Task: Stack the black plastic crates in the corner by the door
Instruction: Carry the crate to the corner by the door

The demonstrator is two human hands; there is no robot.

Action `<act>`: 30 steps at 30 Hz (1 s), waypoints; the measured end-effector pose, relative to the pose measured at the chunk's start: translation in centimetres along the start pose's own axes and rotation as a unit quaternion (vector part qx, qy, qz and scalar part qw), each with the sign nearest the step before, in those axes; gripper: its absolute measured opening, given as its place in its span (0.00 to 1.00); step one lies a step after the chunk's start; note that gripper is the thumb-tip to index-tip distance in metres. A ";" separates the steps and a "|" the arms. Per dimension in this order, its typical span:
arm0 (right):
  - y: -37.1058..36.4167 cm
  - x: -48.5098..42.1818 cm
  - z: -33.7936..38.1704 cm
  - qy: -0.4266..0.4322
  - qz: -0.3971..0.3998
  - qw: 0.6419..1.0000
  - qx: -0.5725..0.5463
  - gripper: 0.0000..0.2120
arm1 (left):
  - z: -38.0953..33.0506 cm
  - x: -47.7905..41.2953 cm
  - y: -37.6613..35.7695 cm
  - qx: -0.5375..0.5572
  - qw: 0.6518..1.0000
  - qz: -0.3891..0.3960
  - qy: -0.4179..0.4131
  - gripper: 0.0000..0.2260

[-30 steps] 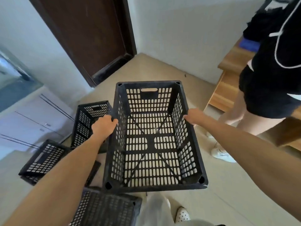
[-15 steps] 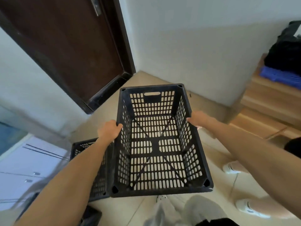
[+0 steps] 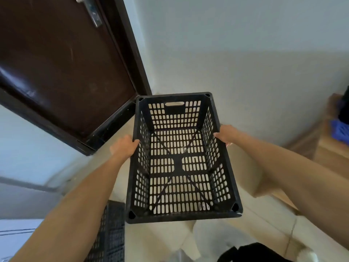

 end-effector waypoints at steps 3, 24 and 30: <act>5.5 -4.9 1.2 -0.003 -0.010 1.000 0.008 0.20 | -2.5 -5.0 1.7 0.027 1.000 0.008 0.009 0.14; 25.9 -37.9 9.9 -0.039 -0.044 0.997 0.042 0.18 | -10.4 -36.9 3.3 0.054 0.986 0.118 0.102 0.15; 27.5 -47.7 9.4 -0.016 -0.005 0.998 0.060 0.15 | -11.6 -42.9 -1.8 0.084 0.973 0.149 0.153 0.14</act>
Point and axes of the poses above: each hand's wrist, its own x-axis away from the middle knuckle, its own y-axis out of the back of the hand, z = x × y, the point moved 10 cm from there along -x, towards the middle knuckle, and after that the axes turned 10 degrees about z, right-handed, at the moved point
